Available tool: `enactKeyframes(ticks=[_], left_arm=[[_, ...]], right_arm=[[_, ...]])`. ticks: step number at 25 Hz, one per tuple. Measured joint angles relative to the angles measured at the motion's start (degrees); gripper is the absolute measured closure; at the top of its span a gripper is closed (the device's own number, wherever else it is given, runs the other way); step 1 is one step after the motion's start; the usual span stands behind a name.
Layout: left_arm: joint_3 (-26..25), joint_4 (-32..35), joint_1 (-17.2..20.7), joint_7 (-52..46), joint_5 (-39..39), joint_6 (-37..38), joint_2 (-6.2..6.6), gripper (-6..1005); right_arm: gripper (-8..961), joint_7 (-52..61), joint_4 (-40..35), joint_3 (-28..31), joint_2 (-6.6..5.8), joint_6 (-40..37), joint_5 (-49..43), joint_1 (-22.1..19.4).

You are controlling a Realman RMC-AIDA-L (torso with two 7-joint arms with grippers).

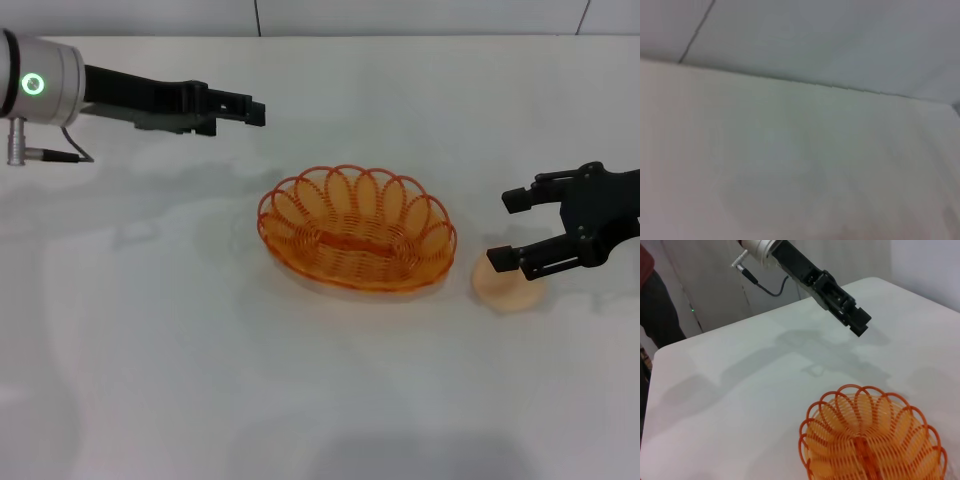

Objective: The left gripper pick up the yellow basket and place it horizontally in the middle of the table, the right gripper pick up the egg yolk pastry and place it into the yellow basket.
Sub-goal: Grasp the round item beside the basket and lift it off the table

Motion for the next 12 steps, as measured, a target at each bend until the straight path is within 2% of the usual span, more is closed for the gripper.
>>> enactKeyframes(ticks=[9,12], left_arm=[[0.37,3.18,-0.27,19.79,-0.93,2.43,0.19,107],[0.44,4.99,-0.13,25.28,-1.04,4.02,0.62,107]], right_arm=[[94,4.43,-0.96,0.0,-0.36,1.25,-2.71,0.55],[94,7.21,-3.08,0.0,-0.33,1.52,-5.71,0.58]])
